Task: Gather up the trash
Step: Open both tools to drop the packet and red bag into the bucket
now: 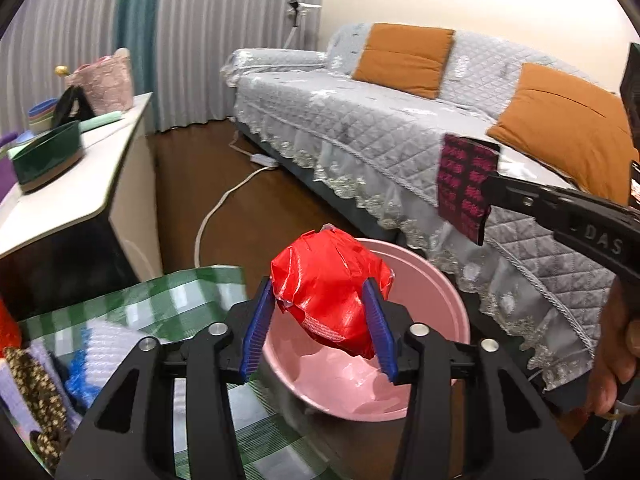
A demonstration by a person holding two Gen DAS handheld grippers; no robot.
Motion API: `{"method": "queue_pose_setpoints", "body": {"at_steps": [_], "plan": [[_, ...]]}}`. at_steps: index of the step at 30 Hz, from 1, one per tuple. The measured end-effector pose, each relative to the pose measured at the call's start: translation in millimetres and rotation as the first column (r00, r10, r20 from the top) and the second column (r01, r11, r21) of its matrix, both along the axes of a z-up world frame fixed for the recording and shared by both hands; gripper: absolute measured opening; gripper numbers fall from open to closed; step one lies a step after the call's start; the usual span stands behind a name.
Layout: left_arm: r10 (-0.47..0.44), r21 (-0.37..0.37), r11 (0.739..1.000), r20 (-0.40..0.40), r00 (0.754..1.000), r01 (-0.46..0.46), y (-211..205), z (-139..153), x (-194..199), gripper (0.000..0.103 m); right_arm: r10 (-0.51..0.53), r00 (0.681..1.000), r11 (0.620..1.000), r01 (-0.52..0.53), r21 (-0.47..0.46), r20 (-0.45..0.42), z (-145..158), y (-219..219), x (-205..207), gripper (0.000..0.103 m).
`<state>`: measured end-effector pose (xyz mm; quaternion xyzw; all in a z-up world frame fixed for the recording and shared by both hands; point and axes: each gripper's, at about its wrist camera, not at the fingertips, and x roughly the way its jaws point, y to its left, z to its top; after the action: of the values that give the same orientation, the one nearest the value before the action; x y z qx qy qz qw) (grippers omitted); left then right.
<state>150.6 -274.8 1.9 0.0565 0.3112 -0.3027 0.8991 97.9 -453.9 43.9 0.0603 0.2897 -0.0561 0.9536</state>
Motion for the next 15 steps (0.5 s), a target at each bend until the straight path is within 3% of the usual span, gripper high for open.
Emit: {"method": "queue_pose_setpoints", "body": {"at_steps": [2, 6, 10, 15], "plan": [[-0.004, 0.012, 1.000, -0.001, 1.000, 0.004, -2.5, -0.2, 0.3, 0.059, -0.020, 1.000, 1.000, 0.020, 0.005, 0.006, 1.3, -4.0, -1.3, 0.057], [0.011, -0.021, 1.000, -0.014, 1.000, -0.011, 7.2, 3.9, -5.2, 0.059, -0.055, 0.998, 0.998, 0.054, 0.033, 0.032, 6.9, -11.0, -4.9, 0.060], [0.015, -0.011, 1.000, -0.007, 1.000, -0.016, 21.1, 9.9, -19.5, 0.041, -0.042, 0.998, 0.998, 0.040, 0.045, 0.052, 13.2, -5.9, -7.0, 0.060], [0.047, -0.023, 0.999, 0.005, 0.999, -0.046, 50.8, 22.7, -36.6, 0.033, -0.016, 0.996, 0.999, 0.012, 0.047, 0.091, 28.2, 10.5, -15.1, 0.059]]}}
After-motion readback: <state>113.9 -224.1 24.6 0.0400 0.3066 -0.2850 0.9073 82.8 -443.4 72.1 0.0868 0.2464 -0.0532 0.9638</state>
